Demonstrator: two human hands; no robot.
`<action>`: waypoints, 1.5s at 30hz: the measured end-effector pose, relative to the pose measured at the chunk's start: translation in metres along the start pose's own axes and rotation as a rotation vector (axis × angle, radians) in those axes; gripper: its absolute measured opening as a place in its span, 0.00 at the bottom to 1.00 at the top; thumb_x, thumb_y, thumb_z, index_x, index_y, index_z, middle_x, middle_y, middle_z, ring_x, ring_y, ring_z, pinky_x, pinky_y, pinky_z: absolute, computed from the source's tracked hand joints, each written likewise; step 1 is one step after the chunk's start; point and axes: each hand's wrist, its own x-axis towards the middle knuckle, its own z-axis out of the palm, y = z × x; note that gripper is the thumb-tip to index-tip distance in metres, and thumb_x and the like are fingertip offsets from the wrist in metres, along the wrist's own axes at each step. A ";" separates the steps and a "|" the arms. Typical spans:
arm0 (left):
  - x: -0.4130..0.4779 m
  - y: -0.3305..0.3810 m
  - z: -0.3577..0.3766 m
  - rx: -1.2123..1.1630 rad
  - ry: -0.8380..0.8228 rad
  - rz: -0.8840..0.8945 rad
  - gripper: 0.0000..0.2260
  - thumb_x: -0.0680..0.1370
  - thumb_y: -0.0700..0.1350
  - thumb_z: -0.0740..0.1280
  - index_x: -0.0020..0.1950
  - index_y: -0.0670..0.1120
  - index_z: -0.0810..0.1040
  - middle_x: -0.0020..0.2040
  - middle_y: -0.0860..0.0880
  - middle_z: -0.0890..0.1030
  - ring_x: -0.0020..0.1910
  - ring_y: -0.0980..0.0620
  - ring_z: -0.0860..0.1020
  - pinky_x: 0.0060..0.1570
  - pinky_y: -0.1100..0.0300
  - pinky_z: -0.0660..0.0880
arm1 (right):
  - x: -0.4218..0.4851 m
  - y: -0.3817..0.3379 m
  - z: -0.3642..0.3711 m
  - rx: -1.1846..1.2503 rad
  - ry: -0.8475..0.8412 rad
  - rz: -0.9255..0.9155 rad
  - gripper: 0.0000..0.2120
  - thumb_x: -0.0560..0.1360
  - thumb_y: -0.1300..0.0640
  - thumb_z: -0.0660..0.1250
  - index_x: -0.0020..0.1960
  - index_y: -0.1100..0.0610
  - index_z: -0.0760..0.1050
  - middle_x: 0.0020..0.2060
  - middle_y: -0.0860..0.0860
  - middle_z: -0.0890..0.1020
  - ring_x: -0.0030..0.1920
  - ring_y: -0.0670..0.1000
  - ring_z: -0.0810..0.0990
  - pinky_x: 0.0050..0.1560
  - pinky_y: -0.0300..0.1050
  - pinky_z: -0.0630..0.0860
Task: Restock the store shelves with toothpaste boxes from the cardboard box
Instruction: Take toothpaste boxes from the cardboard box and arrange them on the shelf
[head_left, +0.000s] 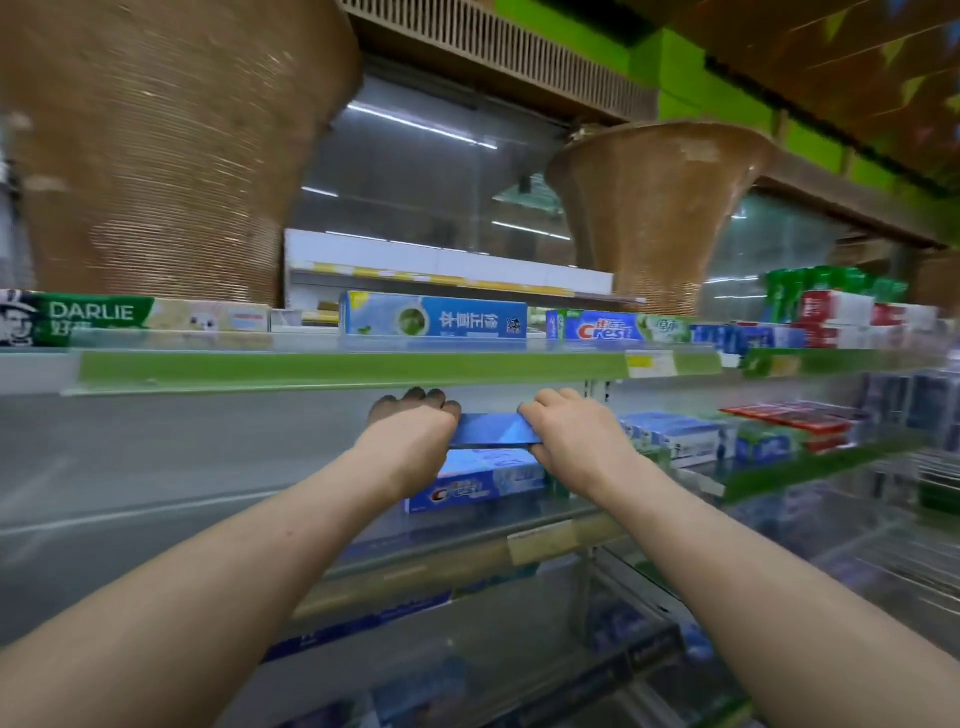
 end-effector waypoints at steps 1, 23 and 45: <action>0.002 0.000 0.002 0.019 -0.017 -0.019 0.14 0.78 0.42 0.61 0.63 0.47 0.69 0.60 0.48 0.73 0.59 0.47 0.71 0.50 0.55 0.67 | 0.005 0.002 0.005 0.018 0.005 -0.015 0.14 0.79 0.58 0.61 0.64 0.56 0.70 0.58 0.53 0.75 0.59 0.56 0.71 0.54 0.50 0.73; 0.009 -0.010 0.004 -0.744 -0.293 -0.502 0.11 0.76 0.47 0.69 0.57 0.49 0.77 0.53 0.47 0.79 0.42 0.51 0.77 0.40 0.62 0.76 | 0.049 0.073 0.060 1.095 -0.295 0.029 0.19 0.75 0.53 0.69 0.65 0.52 0.74 0.62 0.51 0.77 0.54 0.50 0.76 0.53 0.39 0.69; 0.048 0.052 0.026 -1.544 -0.363 -0.962 0.03 0.79 0.40 0.62 0.47 0.44 0.75 0.41 0.44 0.78 0.34 0.49 0.75 0.36 0.59 0.72 | 0.031 0.041 0.069 1.454 -0.756 -0.027 0.12 0.77 0.56 0.67 0.57 0.62 0.76 0.48 0.57 0.83 0.43 0.51 0.83 0.43 0.41 0.81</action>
